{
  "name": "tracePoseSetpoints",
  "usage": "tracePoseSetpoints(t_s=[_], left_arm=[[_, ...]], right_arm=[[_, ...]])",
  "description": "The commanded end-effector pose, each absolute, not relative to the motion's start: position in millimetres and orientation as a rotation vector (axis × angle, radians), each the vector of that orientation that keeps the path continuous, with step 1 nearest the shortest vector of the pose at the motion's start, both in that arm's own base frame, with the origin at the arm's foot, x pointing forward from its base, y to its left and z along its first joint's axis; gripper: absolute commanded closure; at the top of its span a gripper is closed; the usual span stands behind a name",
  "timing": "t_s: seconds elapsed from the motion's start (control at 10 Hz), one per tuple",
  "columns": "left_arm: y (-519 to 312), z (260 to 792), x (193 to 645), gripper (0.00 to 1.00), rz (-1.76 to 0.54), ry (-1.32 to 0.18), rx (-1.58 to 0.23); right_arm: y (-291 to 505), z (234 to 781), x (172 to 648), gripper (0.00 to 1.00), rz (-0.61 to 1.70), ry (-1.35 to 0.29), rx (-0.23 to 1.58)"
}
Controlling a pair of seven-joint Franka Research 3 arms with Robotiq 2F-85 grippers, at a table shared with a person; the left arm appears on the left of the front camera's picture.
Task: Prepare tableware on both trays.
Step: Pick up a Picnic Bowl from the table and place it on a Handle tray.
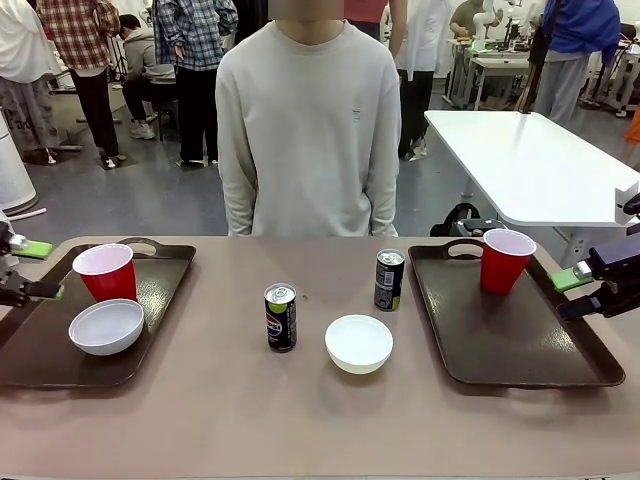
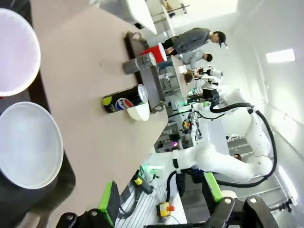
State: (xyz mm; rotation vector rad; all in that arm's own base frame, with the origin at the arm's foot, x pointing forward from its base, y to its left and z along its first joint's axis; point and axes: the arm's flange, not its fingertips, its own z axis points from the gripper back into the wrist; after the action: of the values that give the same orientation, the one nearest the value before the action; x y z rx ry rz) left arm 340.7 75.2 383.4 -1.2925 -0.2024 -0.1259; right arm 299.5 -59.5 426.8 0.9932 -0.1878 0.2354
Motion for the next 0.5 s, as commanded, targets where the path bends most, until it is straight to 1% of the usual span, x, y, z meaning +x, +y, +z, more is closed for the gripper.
tracePoseSetpoints(t_s=[0.0,0.1,0.2,0.3,0.4], left_arm=[[80,397,335,0.08,-0.149,-0.235,-1.301],[80,397,335,0.08,-0.149,-0.235,-1.301],[80,397,335,0.08,-0.149,-0.235,-1.301],[80,397,335,0.08,-0.149,-0.235,-1.301],[80,397,335,0.08,-0.149,-0.235,-1.301]], right_arm=[[-46,459,279,0.0,0.266,-0.187,0.833],[-18,491,270,0.0,0.299,-0.146,0.678],[9,508,273,0.0,0.297,-0.122,0.567],[37,516,276,0.0,0.312,-0.091,0.48],[62,517,282,0.0,0.348,-0.046,0.447]])
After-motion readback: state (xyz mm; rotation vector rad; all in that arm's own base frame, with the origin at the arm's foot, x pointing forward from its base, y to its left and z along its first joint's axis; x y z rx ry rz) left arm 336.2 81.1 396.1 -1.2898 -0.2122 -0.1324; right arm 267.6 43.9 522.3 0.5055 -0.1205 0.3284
